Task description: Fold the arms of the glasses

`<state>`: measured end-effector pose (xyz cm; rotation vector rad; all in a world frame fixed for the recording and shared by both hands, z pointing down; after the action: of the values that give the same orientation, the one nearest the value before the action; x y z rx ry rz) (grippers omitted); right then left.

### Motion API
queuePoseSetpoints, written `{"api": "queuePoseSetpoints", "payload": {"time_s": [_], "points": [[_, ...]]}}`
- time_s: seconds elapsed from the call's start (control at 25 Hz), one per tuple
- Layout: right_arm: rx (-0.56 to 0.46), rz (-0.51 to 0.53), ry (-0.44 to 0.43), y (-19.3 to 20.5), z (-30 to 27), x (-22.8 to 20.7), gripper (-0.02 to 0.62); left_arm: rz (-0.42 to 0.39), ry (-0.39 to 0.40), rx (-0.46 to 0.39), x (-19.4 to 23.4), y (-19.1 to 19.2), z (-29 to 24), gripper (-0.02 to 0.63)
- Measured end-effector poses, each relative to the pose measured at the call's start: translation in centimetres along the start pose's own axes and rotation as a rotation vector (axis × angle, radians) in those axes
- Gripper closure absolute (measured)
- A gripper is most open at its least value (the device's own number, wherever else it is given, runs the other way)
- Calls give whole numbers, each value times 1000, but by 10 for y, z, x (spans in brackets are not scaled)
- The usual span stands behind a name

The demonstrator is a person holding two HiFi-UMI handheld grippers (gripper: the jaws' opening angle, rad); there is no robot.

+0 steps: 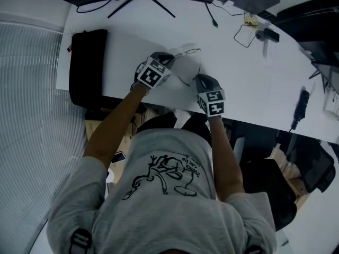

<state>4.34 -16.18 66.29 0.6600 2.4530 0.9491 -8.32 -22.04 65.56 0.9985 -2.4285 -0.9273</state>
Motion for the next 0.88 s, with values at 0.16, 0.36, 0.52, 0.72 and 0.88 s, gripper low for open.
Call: {"api": "queuePoseSetpoints", "payload": {"time_s": [0.16,0.36,0.52,0.72,0.88], "points": [[20,5,49,10,3,-10,557,-5,5,5,0,1,0,569],[67,46,38,23,-4,-5,538,-12,23,4,-6,0,1,571],[67,47,33,23,-5,1,538,-17,36,6,-12,1,2,572],[70,47,20,27,-5,2,538,-20,51,0,-20,0,2,572],[73,50,18,28,-4,5,538,-21,65,-4,-26,1,2,572]]}}
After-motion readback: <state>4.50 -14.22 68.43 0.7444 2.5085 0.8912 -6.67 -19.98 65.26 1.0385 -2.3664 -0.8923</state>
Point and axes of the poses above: the fingertips, and each gripper's own axes: z backward along the fingers, x to its left, y out of its underside, the point moved 2 cm from there along z, backward along the fingers, and after that the axes turned 4 degrees about -z, right-handed, at the moved point
